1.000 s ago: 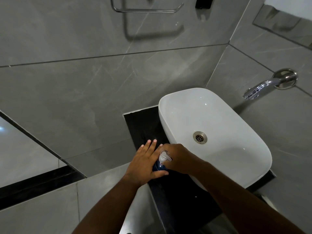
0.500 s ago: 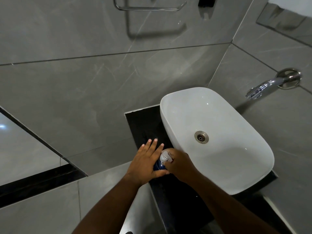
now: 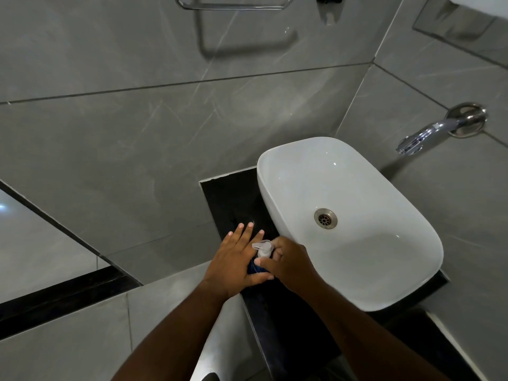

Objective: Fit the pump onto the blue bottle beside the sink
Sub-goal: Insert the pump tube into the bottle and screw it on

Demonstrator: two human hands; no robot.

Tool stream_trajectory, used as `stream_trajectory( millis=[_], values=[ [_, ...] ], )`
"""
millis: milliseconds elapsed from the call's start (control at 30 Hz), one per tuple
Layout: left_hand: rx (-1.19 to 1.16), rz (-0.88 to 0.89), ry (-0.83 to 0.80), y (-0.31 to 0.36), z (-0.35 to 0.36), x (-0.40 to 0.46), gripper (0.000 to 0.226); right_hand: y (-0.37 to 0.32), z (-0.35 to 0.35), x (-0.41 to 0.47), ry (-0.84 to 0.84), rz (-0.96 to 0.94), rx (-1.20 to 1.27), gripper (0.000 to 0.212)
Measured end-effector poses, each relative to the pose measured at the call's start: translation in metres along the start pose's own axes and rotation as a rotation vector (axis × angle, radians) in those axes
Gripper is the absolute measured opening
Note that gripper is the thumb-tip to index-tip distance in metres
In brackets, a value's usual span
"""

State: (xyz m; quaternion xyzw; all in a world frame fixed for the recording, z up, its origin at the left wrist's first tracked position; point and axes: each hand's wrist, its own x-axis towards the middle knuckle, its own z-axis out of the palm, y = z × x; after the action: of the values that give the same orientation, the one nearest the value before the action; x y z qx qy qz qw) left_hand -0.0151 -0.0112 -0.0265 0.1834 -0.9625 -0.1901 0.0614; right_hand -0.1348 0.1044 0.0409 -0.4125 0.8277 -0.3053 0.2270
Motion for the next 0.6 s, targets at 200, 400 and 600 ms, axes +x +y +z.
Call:
stream_trajectory(
  millis=[200,400,600],
  values=[
    [-0.004,0.001,0.010,0.000,0.001,0.000,0.095,0.002,-0.002,0.001,-0.085,-0.093,-0.001,0.033],
    [-0.003,0.004,0.008,-0.001,0.003,-0.001,0.092,0.001,-0.005,0.002,-0.006,-0.006,-0.023,0.021],
    [-0.003,0.004,0.014,-0.001,0.002,-0.001,0.092,-0.004,-0.015,0.002,-0.117,-0.086,0.004,0.032]
  ],
)
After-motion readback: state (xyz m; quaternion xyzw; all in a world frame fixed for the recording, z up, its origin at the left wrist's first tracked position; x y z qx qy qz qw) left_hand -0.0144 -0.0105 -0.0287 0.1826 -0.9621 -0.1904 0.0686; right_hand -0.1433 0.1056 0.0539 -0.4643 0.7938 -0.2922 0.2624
